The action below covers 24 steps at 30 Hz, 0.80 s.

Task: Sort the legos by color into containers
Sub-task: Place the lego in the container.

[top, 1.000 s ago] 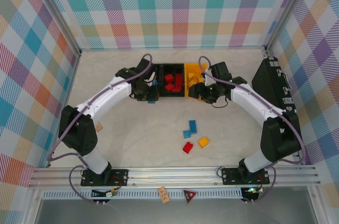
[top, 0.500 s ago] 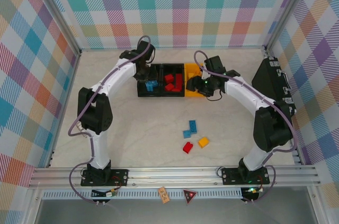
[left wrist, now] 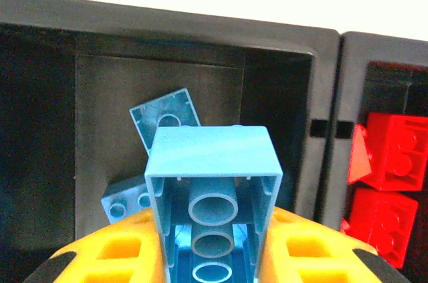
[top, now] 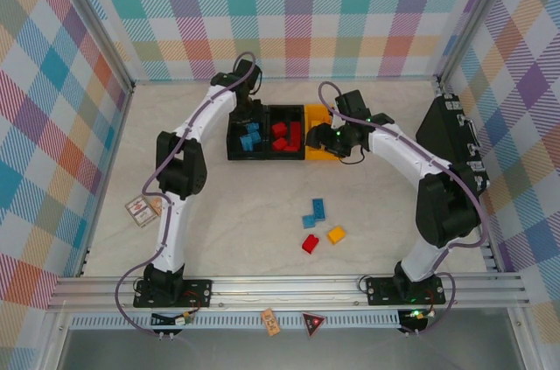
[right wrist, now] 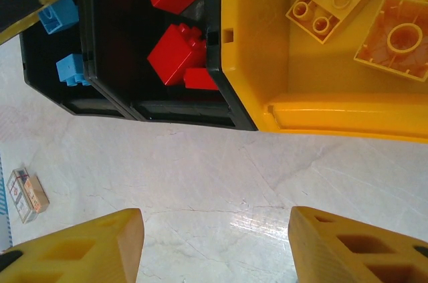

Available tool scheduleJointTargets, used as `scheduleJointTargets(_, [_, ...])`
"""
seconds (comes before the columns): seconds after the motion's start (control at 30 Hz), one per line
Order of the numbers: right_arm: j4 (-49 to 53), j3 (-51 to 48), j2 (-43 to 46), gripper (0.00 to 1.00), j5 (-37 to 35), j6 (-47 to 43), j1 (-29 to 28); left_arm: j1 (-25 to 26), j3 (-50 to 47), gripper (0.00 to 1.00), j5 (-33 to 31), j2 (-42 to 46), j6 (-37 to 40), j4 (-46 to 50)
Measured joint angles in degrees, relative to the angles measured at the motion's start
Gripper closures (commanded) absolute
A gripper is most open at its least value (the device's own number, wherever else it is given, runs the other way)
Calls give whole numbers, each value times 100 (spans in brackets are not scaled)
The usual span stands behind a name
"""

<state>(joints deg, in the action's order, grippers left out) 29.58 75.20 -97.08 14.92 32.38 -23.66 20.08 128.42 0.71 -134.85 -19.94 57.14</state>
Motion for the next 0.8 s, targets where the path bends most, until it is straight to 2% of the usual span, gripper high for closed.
scheduleJointTargets(0.07, [0, 2, 0, 41, -15, 0, 0, -24, 87, 66, 0, -96, -2, 39])
scheduleJointTargets(0.17, [0, 2, 0, 41, -39, 0, -2, -42, 170, 53, -4, -160, -24, 136])
scheduleJointTargets(0.27, [0, 2, 0, 40, -55, 2, -4, -42, 190, 48, -20, -162, -22, 168])
scheduleJointTargets(0.53, [9, 2, 0, 40, -103, 0, -13, -42, 85, 47, 28, -46, -22, 114])
scheduleJointTargets(0.8, [221, -15, 37, 40, -271, -22, -109, -37, -1274, 47, 339, 1276, -22, -236])
